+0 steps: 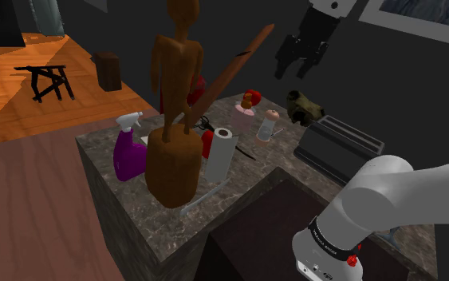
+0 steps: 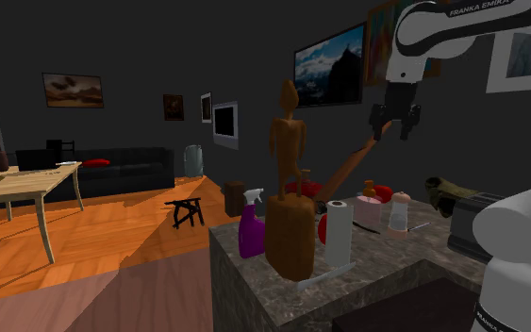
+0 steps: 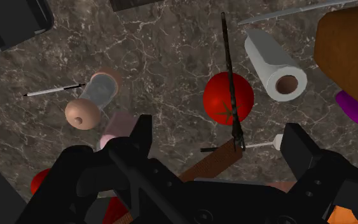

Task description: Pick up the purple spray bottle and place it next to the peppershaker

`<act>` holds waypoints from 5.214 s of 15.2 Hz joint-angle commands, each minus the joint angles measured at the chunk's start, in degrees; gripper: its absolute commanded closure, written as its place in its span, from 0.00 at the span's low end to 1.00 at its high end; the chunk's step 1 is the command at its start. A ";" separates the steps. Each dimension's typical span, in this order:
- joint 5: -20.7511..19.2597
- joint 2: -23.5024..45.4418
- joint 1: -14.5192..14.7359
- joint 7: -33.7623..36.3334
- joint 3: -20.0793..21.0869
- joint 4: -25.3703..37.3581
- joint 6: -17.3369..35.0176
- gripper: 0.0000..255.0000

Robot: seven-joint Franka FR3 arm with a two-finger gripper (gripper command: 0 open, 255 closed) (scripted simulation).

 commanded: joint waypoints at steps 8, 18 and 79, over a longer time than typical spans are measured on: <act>6.78 7.76 -0.68 14.45 7.13 -2.32 6.67 0.00; 13.95 24.99 -1.76 33.73 16.26 0.76 17.92 0.00; 13.13 65.74 2.17 69.95 22.06 28.50 30.05 1.00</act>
